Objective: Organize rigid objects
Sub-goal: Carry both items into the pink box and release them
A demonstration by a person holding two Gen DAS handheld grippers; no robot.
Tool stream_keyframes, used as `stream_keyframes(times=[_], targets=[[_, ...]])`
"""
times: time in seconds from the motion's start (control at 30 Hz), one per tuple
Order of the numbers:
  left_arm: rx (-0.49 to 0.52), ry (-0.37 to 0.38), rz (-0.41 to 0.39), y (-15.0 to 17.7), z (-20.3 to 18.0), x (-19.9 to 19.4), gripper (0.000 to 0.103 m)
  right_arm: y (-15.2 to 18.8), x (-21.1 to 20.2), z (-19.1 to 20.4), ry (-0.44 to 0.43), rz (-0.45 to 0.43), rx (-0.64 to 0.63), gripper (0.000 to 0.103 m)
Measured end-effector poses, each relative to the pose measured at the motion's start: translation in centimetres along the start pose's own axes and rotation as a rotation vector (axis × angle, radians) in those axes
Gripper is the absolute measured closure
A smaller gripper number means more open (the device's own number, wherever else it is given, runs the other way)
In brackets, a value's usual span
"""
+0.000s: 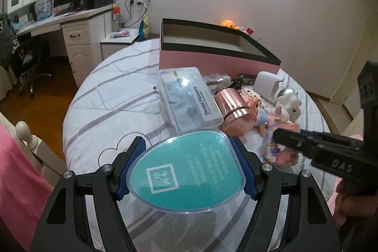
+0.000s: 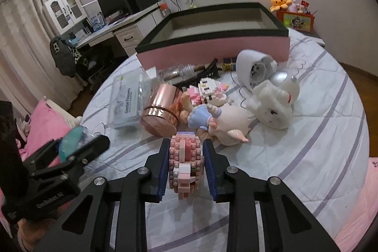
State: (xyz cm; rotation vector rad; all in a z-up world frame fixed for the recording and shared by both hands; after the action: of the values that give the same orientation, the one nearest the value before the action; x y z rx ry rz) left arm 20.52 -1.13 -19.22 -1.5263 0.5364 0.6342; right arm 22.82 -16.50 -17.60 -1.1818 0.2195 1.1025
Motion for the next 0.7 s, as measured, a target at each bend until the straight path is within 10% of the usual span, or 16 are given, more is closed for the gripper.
stream_keyframes(times=[0.37,0.7], targets=[[-0.003,0.001,-0.013,-1.1,0.2,-0.4,0.029,-0.7,-0.2,1.1,-0.023,0.004,-0.040,0.075],[0.017,0.032,-0.141,-10.4,-1.4,-0.3,0.029,-10.8,-3.9,1.5,0.001,-0.142,-0.154,0.075]])
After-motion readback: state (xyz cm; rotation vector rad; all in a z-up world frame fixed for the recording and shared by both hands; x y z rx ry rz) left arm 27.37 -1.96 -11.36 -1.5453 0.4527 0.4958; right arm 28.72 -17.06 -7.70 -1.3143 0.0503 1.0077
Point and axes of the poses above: each gripper's, at about its wrist camera, not at the fingertips, and x roughly the way its jaws point, z to its left, y to its underside, the point moved 8 cm from there along x, roughly the way its jaws point, and after that the axes turned 13 degrees about -y, right-handed, at the moved point
